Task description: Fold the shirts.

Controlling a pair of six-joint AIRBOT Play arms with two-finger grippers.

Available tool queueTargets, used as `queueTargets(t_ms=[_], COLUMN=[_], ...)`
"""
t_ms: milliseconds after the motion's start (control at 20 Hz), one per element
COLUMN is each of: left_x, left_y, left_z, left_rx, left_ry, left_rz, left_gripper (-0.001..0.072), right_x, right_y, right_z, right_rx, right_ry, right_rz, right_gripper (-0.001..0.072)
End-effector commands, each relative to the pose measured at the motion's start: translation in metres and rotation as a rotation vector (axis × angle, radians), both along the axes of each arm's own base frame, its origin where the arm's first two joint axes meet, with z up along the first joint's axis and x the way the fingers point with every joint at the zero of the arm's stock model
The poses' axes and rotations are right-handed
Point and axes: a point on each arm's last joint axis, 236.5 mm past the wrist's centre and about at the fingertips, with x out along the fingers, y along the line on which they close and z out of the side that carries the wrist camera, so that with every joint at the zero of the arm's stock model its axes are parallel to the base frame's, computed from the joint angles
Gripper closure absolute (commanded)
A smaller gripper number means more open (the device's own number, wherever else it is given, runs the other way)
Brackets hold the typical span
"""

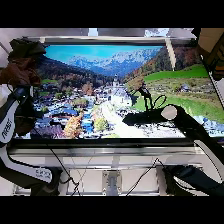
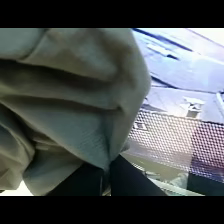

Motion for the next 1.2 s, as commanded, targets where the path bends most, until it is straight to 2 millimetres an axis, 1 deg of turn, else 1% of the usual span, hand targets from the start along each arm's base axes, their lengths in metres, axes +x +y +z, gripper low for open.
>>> queueTargets(t_ms=[0, 50, 100, 150, 200, 300, 400, 450, 500, 600, 650, 700, 750, 800, 850, 950, 1000, 1050, 1100, 1150], left_x=[-0.003, 0.003, 0.014, 0.028, 0.045, 0.073, 0.09, 0.095, 0.097, 0.098, 0.095, 0.093, 0.09, 0.083, 0.073, 0.053, 0.048, 0.049, 0.057, 0.068], left_y=[-0.04, -0.071, -0.109, -0.146, -0.186, -0.263, -0.338, -0.374, -0.413, -0.481, -0.506, -0.527, -0.54, -0.552, -0.564, -0.587, -0.594, -0.597, -0.594, -0.584], left_z=[-0.007, -0.007, -0.001, 0.008, 0.023, 0.06, 0.103, 0.123, 0.145, 0.188, 0.205, 0.217, 0.223, 0.227, 0.231, 0.245, 0.251, 0.257, 0.257, 0.255], left_rx=[-0.156, -0.285, -0.431, -0.558, -0.677, -0.837, -0.914, -0.931, -0.954, -1.009, -1.036, -1.063, -1.083, -1.114, -1.163, -1.28, -1.32, -1.338, -1.321, -1.28], left_ry=[0.001, -0.013, -0.044, -0.083, -0.129, -0.211, -0.292, -0.342, -0.405, -0.55, -0.606, -0.65, -0.671, -0.671, -0.651, -0.618, -0.619, -0.636, -0.657, -0.679], left_rz=[0.081, 0.104, 0.106, 0.093, 0.058, -0.063, -0.25, -0.351, -0.454, -0.607, -0.644, -0.65, -0.636, -0.621, -0.613, -0.609, -0.617, -0.615, -0.599, -0.568], left_gripper=[0.0695, 0.0695, 0.0696, 0.0697, 0.0697, 0.0697, 0.0697, 0.0697, 0.0697, 0.0698, 0.0698, 0.0698, 0.0699, 0.0698, 0.0697, 0.0696, 0.0654, 0.0337, 0.0002, 0.0002], right_x=[0.009, 0.015, 0.022, 0.029, 0.037, 0.047, 0.055, 0.057, 0.06, 0.064, 0.063, 0.061, 0.06, 0.06, 0.061, 0.064, 0.068, 0.072, 0.077, 0.082], right_y=[-0.008, -0.013, -0.018, -0.024, -0.03, -0.042, -0.059, -0.073, -0.091, -0.133, -0.155, -0.179, -0.201, -0.226, -0.245, -0.269, -0.274, -0.274, -0.266, -0.252], right_z=[-0.004, -0.005, -0.006, -0.007, -0.007, -0.008, -0.012, -0.015, -0.019, -0.023, -0.024, -0.023, -0.02, -0.012, -0.002, 0.02, 0.032, 0.042, 0.049, 0.054], right_rx=[-0.046, -0.071, -0.096, -0.126, -0.16, -0.219, -0.297, -0.343, -0.393, -0.49, -0.536, -0.585, -0.627, -0.674, -0.695, -0.701, -0.678, -0.636, -0.56, -0.456], right_ry=[-0.046, -0.08, -0.115, -0.153, -0.193, -0.247, -0.276, -0.272, -0.262, -0.232, -0.213, -0.193, -0.184, -0.192, -0.215, -0.281, -0.323, -0.359, -0.384, -0.388], right_rz=[0.0, -0.004, -0.007, -0.007, -0.005, -0.003, -0.01, -0.025, -0.047, -0.097, -0.12, -0.149, -0.177, -0.216, -0.257, -0.312, -0.344, -0.375, -0.409, -0.439], right_gripper=[0.0341, 0.0341, 0.0356, 0.0447, 0.0514, 0.0517, 0.0517, 0.0507, 0.0506, 0.0505, 0.0506, 0.0506, 0.0505, 0.0506, 0.0505, 0.0501, 0.05, 0.0497, 0.0375, 0.023])
